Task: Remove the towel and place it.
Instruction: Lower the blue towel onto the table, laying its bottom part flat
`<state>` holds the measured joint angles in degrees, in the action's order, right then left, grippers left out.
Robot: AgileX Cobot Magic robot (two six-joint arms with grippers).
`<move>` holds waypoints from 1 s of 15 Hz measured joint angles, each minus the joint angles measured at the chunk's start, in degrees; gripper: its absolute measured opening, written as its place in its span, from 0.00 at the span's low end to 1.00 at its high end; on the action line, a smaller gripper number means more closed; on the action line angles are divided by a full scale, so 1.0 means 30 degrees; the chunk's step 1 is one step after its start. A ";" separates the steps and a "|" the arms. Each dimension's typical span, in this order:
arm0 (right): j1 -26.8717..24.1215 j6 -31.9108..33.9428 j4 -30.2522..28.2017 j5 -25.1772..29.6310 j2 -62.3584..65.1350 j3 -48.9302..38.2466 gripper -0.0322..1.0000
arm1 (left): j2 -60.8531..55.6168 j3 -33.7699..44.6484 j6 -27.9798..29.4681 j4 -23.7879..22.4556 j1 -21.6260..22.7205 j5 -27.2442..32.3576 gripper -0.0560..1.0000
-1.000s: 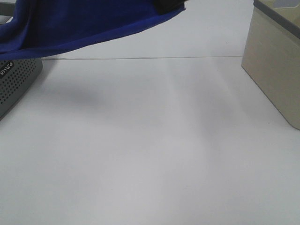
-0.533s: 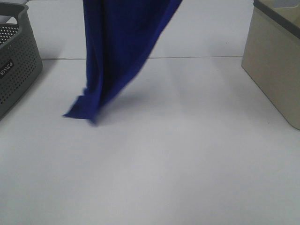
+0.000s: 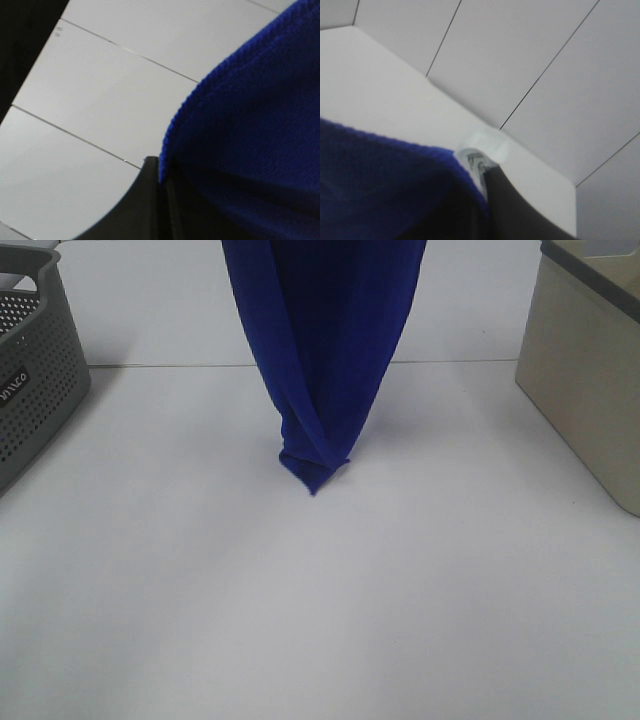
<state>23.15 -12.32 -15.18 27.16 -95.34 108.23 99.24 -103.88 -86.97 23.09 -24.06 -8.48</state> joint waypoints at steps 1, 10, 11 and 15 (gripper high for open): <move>0.0000 0.0821 -0.1050 -0.1451 -0.0248 0.0000 0.05 | 0.0573 0.0000 0.0000 0.0000 0.0000 -0.2024 0.05; -0.1432 0.3839 -0.3151 -0.8633 -0.4985 0.2922 0.05 | 0.5042 -0.3552 0.4488 -0.1165 0.0477 -0.7716 0.05; -0.1642 0.3839 -0.3113 -0.9339 -0.5367 0.3342 0.05 | 0.5768 -0.5004 0.5138 -0.1356 0.0802 -0.7620 0.05; -0.2254 0.4106 -0.2578 -1.1077 -0.6933 0.5176 0.05 | 0.9263 -1.0867 0.8785 -0.2483 0.1948 -0.5825 0.05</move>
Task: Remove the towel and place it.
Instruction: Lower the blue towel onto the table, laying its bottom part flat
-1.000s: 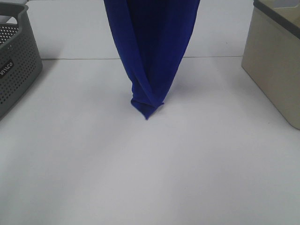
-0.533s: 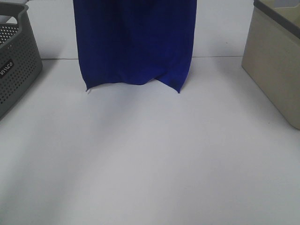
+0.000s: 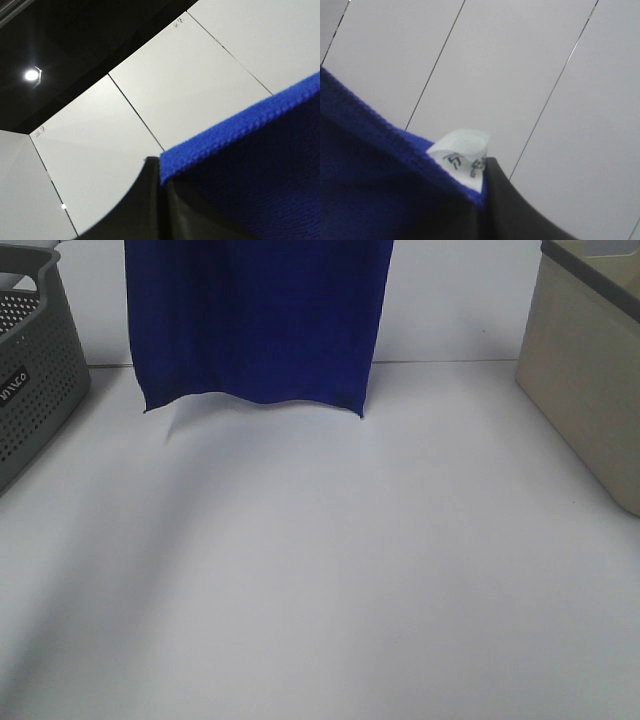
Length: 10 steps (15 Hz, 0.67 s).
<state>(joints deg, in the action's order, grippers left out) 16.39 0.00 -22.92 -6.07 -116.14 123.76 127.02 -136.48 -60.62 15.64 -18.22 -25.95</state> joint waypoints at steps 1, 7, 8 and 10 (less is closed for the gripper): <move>-0.0115 0.0000 0.0115 -0.0210 -0.0477 0.0516 0.05 | 0.1012 -0.1738 0.1222 -0.0516 0.0229 0.0649 0.05; -0.0325 0.0229 0.0439 -0.1738 -0.1757 0.1203 0.05 | 0.4183 -0.5806 0.7678 -0.3877 0.0936 0.2235 0.05; -0.0325 0.0248 0.0439 -0.1757 -0.1757 0.1203 0.05 | 0.4183 -0.5997 0.8652 -0.4202 0.0974 0.2368 0.05; -0.0325 0.0592 0.0439 -0.1203 -0.1757 0.1203 0.05 | 0.4183 -0.6016 0.9186 -0.4202 0.0974 0.3247 0.05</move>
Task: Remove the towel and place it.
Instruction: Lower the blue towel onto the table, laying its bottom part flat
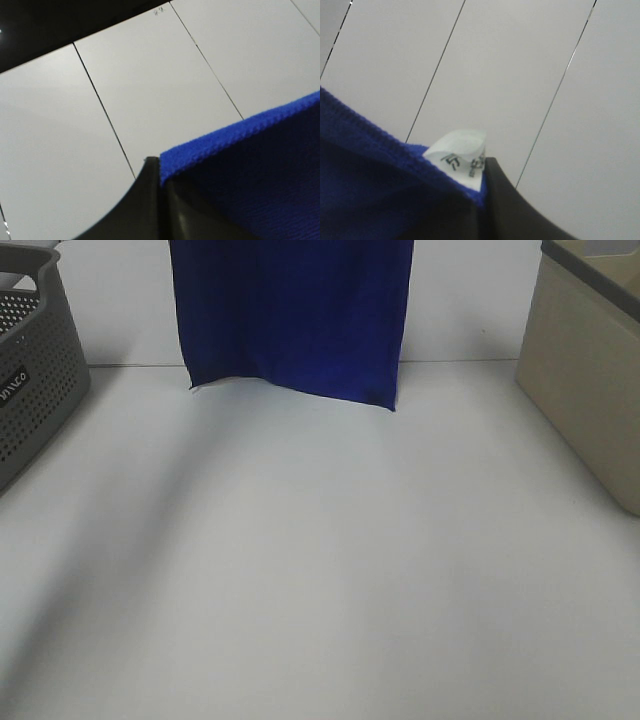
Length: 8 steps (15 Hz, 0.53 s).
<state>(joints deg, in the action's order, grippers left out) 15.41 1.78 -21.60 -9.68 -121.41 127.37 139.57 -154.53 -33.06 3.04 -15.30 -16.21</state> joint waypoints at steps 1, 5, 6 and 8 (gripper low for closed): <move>0.0000 0.0172 0.0000 0.0363 0.0000 0.0000 0.05 | 0.0000 0.0000 0.0745 0.0000 0.0000 0.1280 0.05; 0.0000 0.2941 0.0191 0.4584 0.0019 0.0000 0.05 | -0.0554 0.0000 0.2540 0.0000 0.0000 0.8900 0.05; 0.0000 0.3132 0.0764 0.5997 0.0134 0.0000 0.05 | -0.1050 0.0000 0.2559 0.0000 0.0000 1.0982 0.05; 0.0057 0.2559 0.3285 0.9798 0.0821 0.0000 0.05 | -0.2044 0.0000 0.2597 0.0076 -0.0057 1.4439 0.05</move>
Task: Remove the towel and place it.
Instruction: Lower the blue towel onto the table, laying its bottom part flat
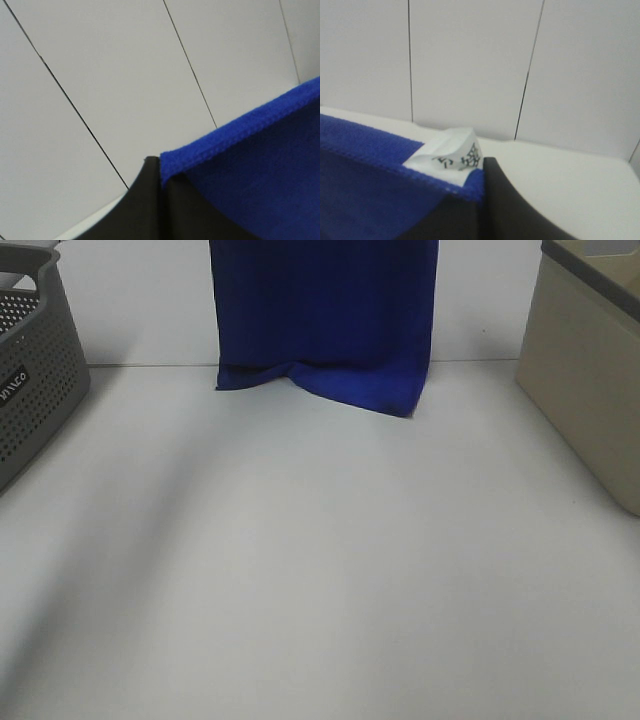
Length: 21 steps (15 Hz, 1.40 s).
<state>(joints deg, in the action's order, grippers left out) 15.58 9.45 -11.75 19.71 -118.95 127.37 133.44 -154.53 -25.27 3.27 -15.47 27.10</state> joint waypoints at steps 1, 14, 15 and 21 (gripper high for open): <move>0.0000 -0.0573 0.0993 0.1012 0.0267 0.0000 0.05 | -0.0267 0.0000 0.0000 0.0019 0.0000 0.0840 0.05; 0.0000 -0.6207 0.9740 1.6463 0.5959 0.0229 0.05 | -0.6092 -0.0019 0.2617 0.2139 0.0019 1.4248 0.05; 0.0000 -0.6150 0.9912 1.6558 0.6264 0.0229 0.05 | -0.6379 -0.0019 0.2788 0.2368 0.0019 1.4286 0.05; 0.0000 -0.6665 1.0122 1.6482 0.7372 0.0229 0.05 | -0.7162 -0.0038 0.2807 0.2101 -0.0057 1.4400 0.05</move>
<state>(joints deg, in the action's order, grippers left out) 15.58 -10.54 18.62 69.16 -96.83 128.06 111.96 -154.64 -16.84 9.57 -15.64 70.30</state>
